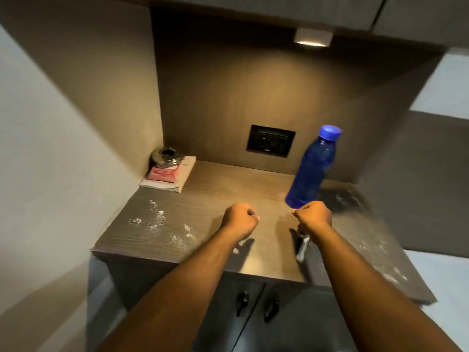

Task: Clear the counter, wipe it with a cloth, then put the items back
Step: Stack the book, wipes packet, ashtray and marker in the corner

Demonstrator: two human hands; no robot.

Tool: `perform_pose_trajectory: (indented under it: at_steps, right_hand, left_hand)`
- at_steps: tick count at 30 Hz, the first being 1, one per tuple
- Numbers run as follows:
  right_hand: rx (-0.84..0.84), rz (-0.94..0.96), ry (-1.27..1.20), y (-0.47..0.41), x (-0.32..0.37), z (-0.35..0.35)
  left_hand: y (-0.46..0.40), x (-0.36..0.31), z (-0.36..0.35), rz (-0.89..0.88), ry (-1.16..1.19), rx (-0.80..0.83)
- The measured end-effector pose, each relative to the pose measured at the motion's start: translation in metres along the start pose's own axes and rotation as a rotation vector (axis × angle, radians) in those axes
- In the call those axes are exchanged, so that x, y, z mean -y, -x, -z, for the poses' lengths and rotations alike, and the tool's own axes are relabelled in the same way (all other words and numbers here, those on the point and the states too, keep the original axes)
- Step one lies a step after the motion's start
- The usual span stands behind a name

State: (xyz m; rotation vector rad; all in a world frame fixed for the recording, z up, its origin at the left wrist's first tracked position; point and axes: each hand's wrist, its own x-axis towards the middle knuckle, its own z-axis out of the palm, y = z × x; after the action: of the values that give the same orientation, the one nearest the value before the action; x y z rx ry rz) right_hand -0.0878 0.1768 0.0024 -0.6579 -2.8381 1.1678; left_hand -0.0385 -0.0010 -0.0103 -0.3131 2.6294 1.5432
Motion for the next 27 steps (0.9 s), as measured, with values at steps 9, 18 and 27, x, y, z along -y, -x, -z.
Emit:
perform_pose_trajectory:
  at_steps: [9,18,27]
  right_hand:
    - [-0.033,-0.151,0.102,0.013,-0.051,0.006]
    - [0.056,-0.191,-0.109,0.004,0.003,-0.023]
    - [0.397,0.160,-0.405,0.018,0.142,-0.132]
  left_hand:
    - [0.030,-0.014,-0.088,-0.103,-0.237,0.190]
    - [0.020,-0.008,-0.080,-0.067,-0.323,0.034]
    - [-0.044,0.027,0.070,0.171,-0.130,-0.411]
